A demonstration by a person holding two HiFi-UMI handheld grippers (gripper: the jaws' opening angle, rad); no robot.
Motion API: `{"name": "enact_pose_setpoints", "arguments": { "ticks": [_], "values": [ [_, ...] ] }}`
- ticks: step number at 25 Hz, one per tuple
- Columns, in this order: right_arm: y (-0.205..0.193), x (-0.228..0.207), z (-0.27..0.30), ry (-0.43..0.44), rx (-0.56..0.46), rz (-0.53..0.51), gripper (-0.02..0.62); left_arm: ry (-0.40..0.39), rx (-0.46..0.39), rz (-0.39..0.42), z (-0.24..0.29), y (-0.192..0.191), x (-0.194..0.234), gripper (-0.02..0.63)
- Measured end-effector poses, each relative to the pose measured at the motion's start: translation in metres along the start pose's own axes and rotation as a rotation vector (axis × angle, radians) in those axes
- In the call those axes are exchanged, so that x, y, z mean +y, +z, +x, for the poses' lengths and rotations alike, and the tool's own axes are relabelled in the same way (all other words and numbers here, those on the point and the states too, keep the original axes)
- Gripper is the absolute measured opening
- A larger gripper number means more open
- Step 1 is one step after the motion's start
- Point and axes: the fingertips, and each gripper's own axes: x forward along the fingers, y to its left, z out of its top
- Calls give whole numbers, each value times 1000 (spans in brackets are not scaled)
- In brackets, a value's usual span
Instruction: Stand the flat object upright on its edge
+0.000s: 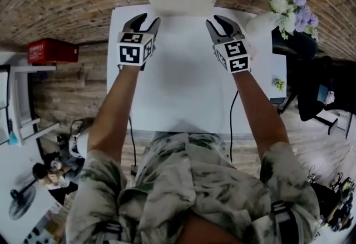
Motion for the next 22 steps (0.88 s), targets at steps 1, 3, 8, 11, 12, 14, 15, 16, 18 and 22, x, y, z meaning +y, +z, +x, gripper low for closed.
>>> {"name": "enact_pose_setpoints", "arguments": {
  "ticks": [1,3,8,11,12,14,15,16,18,22],
  "values": [
    [1,6,-4,2,-4,3,117,-14,-8,-7,-6,-1,-6,194],
    [3,20,-12,6,-9,9,100,-44,-23,-23,-18,-4,-19,176],
    [10,61,-34,14,-20,24,63,-109,-58,-65,-55,-14,-45,119],
    [12,88,-48,26,-23,31,55,-148,-72,-77,-79,-25,-59,102],
    [14,96,-53,29,-25,34,54,-158,-73,-78,-87,-29,-63,98],
    [16,114,-62,35,-28,42,51,-177,-73,-81,-104,-39,-68,86],
    [17,124,-67,39,-27,46,49,-185,-74,-85,-113,-43,-71,78],
    [17,133,-72,43,-26,50,46,-194,-75,-91,-123,-47,-73,70],
    [17,151,-84,54,-23,56,41,-212,-78,-105,-142,-56,-79,58],
    [12,190,-110,81,-11,70,37,-258,-62,-124,-181,-79,-93,40]
  ]
}}
